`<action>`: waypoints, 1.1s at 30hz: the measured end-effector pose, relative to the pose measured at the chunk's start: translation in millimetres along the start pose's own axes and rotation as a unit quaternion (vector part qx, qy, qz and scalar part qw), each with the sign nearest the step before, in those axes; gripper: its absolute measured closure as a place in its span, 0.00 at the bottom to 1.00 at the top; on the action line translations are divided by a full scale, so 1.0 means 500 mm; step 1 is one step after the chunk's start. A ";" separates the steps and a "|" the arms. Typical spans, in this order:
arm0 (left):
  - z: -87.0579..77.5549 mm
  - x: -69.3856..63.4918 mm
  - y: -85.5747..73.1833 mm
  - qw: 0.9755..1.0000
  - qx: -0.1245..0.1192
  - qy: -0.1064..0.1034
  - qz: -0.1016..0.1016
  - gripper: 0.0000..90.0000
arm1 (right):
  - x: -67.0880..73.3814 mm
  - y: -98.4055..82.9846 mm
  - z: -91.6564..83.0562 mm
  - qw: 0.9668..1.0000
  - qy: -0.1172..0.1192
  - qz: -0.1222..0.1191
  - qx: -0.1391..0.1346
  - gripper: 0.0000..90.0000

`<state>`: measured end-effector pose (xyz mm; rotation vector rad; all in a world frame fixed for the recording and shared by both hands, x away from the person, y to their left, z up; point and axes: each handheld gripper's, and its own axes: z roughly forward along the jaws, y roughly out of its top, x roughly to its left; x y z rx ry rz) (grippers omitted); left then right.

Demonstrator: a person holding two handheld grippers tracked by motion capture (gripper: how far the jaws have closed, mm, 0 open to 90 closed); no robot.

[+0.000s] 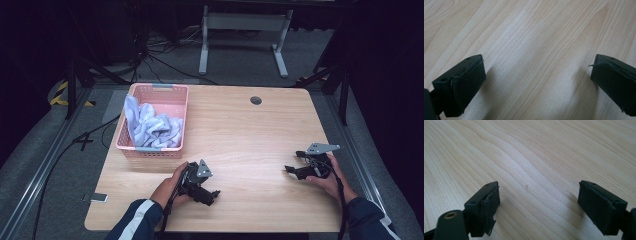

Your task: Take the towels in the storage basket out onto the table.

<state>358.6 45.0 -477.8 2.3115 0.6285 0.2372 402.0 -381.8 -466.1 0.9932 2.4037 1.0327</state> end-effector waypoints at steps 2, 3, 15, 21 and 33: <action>0.000 0.006 0.000 1.000 0.002 -0.010 0.013 0.00 | 0.000 0.000 0.000 1.000 0.001 0.001 0.001 0.20; 0.000 0.006 0.000 1.000 0.002 -0.010 0.013 0.00 | 0.000 0.000 0.000 1.000 0.001 0.001 0.001 0.20; -0.046 0.031 -0.019 0.997 0.025 -0.042 0.055 0.19 | -0.001 0.007 0.007 1.000 0.001 -0.001 0.004 0.17; -0.112 0.053 -0.007 0.998 -0.013 -0.030 0.055 0.24 | -0.001 0.007 0.007 1.000 0.002 -0.001 0.004 0.17; -0.281 0.144 0.027 0.988 -0.050 0.136 0.049 0.18 | -0.002 0.008 0.008 1.000 0.003 -0.002 0.004 0.16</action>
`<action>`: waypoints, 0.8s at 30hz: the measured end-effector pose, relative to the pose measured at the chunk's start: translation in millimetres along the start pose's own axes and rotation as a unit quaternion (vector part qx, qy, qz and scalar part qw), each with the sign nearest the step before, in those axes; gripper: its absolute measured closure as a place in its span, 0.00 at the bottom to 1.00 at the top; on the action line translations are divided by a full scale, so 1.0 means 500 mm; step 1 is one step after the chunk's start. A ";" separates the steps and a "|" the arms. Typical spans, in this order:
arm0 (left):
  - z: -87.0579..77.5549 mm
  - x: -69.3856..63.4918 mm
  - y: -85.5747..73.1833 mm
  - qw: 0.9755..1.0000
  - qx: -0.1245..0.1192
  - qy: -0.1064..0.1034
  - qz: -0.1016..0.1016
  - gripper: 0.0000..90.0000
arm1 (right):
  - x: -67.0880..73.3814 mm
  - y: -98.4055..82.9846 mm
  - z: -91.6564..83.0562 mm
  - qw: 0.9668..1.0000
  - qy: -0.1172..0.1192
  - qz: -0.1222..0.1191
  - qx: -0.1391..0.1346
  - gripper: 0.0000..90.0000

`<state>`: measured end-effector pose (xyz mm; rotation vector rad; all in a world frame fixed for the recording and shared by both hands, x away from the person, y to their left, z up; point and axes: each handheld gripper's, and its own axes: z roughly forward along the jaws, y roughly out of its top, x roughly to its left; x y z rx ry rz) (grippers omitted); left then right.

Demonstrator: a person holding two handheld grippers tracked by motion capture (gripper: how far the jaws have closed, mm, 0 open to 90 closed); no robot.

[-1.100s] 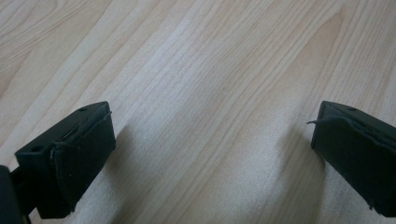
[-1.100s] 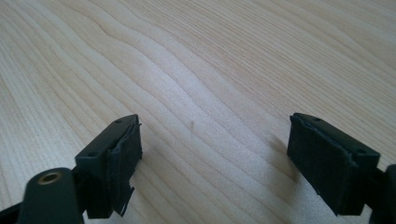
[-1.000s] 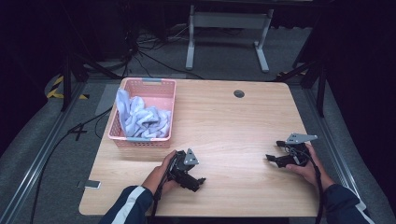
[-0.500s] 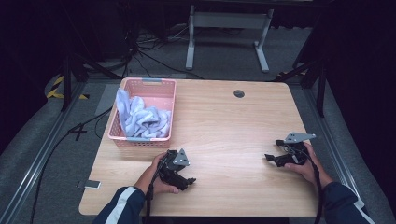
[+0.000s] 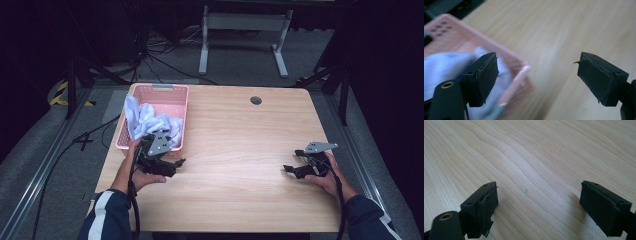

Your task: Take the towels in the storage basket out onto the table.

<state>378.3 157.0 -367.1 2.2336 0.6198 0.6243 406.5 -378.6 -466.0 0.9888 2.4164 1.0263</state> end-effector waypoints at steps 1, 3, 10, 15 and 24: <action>-0.001 0.009 0.000 1.000 -0.001 0.001 -0.009 0.18 | 0.000 0.000 0.000 1.000 0.000 0.000 0.000 0.16; -0.003 0.038 0.002 1.000 0.010 0.018 -0.014 0.18 | 0.000 0.000 0.000 1.000 0.000 0.000 0.000 0.16; 0.009 0.109 0.002 0.998 0.028 0.038 -0.044 0.17 | 0.000 0.000 0.000 1.000 0.000 0.000 0.000 0.16; 0.070 0.155 -0.006 0.994 0.091 0.007 -0.060 0.17 | 0.001 0.000 -0.001 1.000 -0.001 0.002 -0.001 0.16; 0.163 0.198 -0.017 0.977 0.203 0.010 -0.069 0.06 | 0.000 -0.001 -0.001 1.000 0.000 0.000 0.000 0.16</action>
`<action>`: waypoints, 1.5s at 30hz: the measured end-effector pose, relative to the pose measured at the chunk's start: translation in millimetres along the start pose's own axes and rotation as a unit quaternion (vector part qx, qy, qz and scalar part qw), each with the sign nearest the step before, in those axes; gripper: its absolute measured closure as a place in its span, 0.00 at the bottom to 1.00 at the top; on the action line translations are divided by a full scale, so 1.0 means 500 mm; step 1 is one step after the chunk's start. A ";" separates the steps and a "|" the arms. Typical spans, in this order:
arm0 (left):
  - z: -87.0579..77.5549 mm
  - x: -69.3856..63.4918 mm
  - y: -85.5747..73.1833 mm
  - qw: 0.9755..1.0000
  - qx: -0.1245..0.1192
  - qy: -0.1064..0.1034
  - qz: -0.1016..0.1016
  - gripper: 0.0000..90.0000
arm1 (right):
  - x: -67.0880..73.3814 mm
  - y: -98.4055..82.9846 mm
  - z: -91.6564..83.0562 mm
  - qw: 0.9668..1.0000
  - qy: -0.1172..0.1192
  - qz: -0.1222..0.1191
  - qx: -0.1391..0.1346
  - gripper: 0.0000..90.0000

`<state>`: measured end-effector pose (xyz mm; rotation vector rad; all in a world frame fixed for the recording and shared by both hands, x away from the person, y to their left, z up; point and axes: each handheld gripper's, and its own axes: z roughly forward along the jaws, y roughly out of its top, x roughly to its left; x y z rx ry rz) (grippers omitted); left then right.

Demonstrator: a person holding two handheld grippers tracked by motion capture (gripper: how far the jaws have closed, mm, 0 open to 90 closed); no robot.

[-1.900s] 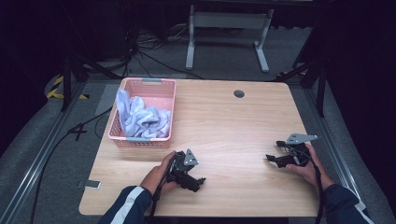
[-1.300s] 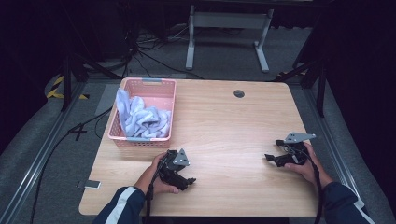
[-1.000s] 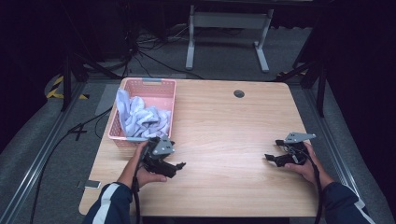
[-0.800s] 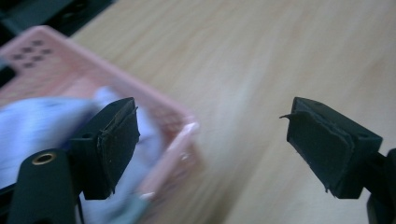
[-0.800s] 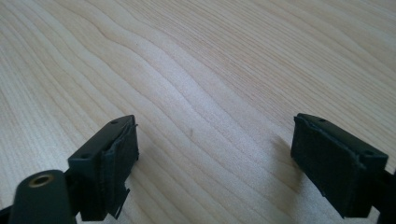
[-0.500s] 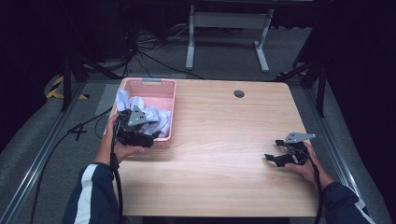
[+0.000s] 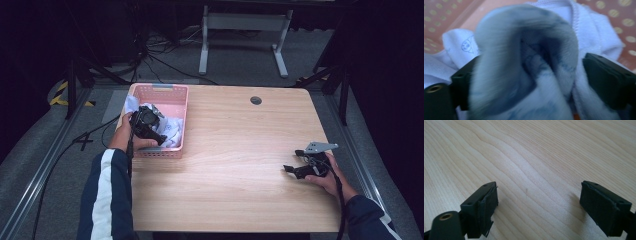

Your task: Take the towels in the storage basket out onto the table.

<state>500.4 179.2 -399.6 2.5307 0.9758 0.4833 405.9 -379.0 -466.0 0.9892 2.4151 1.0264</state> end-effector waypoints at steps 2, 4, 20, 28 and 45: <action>0.011 0.002 0.002 1.000 0.011 -0.002 0.001 0.05 | 0.000 0.000 0.000 1.000 0.000 0.000 0.000 0.16; 0.024 0.004 0.008 0.999 0.036 0.000 0.007 0.00 | 0.000 0.000 0.000 1.000 0.000 0.000 0.000 0.16; 0.078 0.011 0.041 0.993 0.114 0.009 0.001 0.06 | 0.000 0.000 0.000 1.000 0.001 -0.001 0.000 0.16; 0.077 0.008 0.045 0.993 0.119 -0.009 -0.003 0.23 | 0.000 0.000 0.000 1.000 0.001 -0.001 0.000 0.16; 0.017 0.005 0.022 0.998 0.033 0.039 -0.045 0.59 | 0.000 0.000 0.000 1.000 0.001 0.000 0.000 0.16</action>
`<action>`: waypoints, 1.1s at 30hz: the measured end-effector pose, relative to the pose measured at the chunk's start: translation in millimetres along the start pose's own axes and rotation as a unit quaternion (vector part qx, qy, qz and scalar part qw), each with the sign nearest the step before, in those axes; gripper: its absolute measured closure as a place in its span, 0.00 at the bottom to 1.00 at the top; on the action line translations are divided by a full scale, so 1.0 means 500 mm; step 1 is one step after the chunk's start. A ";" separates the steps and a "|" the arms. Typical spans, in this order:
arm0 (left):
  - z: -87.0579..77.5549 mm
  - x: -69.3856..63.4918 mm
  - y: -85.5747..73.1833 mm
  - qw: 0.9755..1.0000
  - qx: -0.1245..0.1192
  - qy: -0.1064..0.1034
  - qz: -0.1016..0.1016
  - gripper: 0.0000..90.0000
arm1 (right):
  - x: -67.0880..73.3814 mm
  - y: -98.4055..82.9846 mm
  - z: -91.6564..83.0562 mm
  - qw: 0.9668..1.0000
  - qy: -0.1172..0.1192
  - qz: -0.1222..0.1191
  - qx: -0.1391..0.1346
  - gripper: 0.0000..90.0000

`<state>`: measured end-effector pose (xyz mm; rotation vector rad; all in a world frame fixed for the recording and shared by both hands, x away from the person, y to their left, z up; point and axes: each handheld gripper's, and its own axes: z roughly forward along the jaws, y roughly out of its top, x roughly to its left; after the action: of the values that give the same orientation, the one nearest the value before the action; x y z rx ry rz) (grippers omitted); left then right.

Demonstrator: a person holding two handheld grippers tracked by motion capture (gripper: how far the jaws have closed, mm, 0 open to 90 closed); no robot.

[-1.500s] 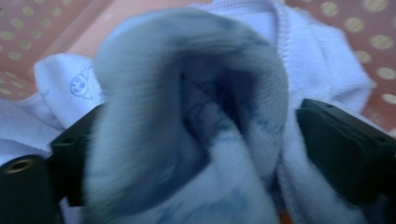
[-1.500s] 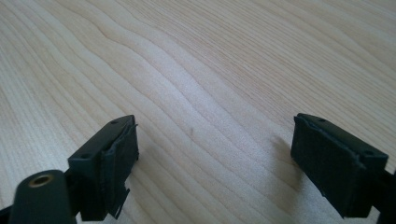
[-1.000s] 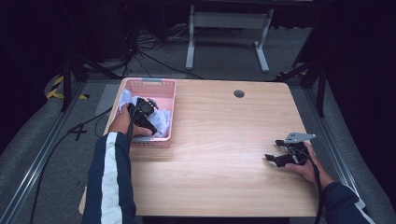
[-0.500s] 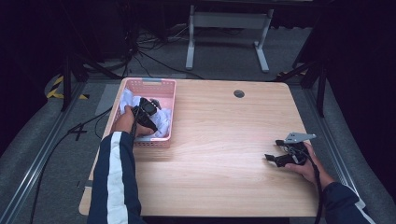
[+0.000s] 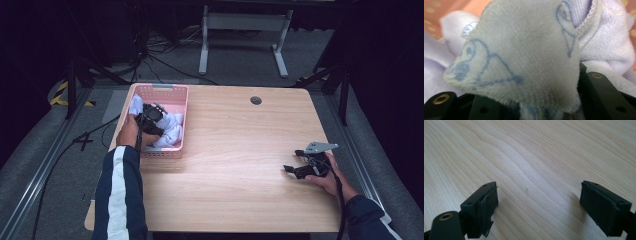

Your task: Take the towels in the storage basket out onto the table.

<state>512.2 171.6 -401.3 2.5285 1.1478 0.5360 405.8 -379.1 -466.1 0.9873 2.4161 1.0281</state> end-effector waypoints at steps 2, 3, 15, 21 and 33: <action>-0.018 0.005 -0.005 1.000 -0.025 0.012 -0.014 0.60 | 0.000 0.000 0.000 1.000 0.000 0.000 0.000 0.16; -0.029 0.009 -0.007 0.999 -0.035 0.018 -0.019 0.60 | 0.000 0.000 0.000 1.000 0.000 0.000 0.000 0.16; -0.152 0.034 -0.023 0.982 -0.167 0.057 -0.073 0.61 | 0.000 0.000 0.000 1.000 -0.001 0.000 0.000 0.16; -0.235 0.026 -0.002 0.971 -0.220 0.057 -0.074 0.61 | 0.000 0.000 0.000 1.000 -0.001 0.001 0.000 0.16; -0.340 -0.059 0.077 0.960 -0.278 0.009 -0.018 0.61 | 0.001 0.000 0.000 1.000 -0.001 0.001 0.000 0.16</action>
<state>442.1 146.1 -241.3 2.0184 0.8879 0.7524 405.5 -379.1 -466.1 0.9900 2.4132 1.0268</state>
